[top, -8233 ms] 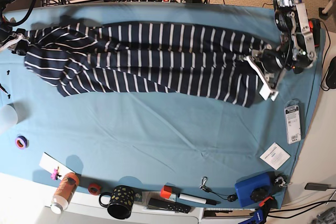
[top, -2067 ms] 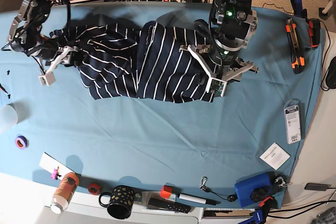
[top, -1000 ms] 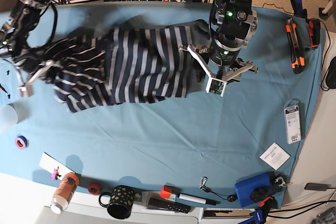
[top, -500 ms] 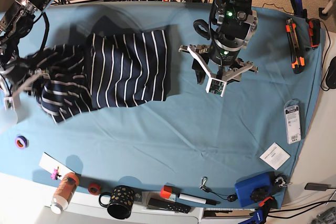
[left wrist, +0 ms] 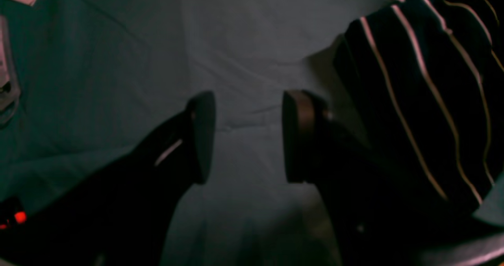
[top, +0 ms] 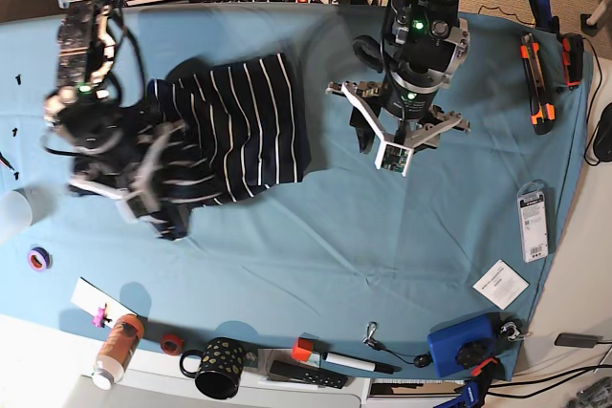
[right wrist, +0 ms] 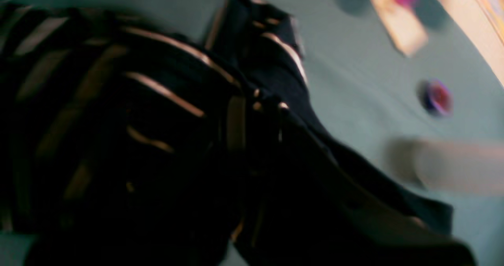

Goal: Layout the t-shirt on the table in an organized manner, then fold the t-shirt properly
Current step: 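Grasp the shirt's collar end with the right gripper and fold it over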

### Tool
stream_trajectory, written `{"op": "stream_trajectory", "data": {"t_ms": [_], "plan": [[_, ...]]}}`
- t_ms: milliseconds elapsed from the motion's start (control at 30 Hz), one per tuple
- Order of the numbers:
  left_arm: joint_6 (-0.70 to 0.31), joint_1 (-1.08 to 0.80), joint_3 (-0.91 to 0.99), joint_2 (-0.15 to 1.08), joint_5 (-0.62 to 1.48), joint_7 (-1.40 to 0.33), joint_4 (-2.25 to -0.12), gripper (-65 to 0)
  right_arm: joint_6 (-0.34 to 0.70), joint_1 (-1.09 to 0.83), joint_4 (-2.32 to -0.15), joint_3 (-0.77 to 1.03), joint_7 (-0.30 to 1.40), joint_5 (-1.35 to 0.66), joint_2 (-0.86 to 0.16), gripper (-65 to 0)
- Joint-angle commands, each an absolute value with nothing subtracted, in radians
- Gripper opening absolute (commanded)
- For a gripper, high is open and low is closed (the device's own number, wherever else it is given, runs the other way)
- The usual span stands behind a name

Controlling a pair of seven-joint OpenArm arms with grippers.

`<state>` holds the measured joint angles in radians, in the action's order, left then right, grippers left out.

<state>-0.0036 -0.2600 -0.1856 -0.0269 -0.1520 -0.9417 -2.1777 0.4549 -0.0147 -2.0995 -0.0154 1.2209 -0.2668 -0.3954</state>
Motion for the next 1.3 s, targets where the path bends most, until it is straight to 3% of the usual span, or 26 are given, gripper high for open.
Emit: {"op": "stream_trajectory", "data": {"t_ms": [0,600,733,800,900,1067,1267], "plan": [[-0.001,-0.255,-0.187,-0.033,-0.152,-0.918,-2.193,-39.1,0.444,0.000,-2.135,-0.038,1.197,-0.267,-0.408,-65.0],[0.003,-0.255,-0.187,-0.033,-0.211,-0.923,-2.193,-39.1,0.429,-0.106,-2.227,-0.303,1.208,-0.208,-0.408,-65.0],[0.004,-0.255,-0.186,-0.033,-0.321,-0.927,-2.193,-39.1,0.434,-0.105,-2.227,-0.316,1.214,-0.209,-0.408,-65.0],[0.009,-0.255,-0.182,-0.033,-0.379,-0.927,-2.193,-39.1,0.452,-0.105,-2.227,-0.316,1.206,-0.214,-0.408,-60.7],[0.055,-0.255,-0.155,-0.033,-0.382,-0.927,-2.193,-39.1,0.455,-0.105,-2.227,-0.316,1.195,-0.278,-0.408,-55.3],[0.060,-0.255,-0.072,-0.033,-0.382,-0.927,-2.193,-39.1,0.457,-0.105,-2.255,-0.316,1.196,-0.516,-0.407,-55.3],[0.121,-0.255,0.065,-0.033,-0.368,-0.928,-2.193,-39.0,0.492,-0.105,-2.335,-0.316,1.151,-0.531,-0.407,-55.3]]}}
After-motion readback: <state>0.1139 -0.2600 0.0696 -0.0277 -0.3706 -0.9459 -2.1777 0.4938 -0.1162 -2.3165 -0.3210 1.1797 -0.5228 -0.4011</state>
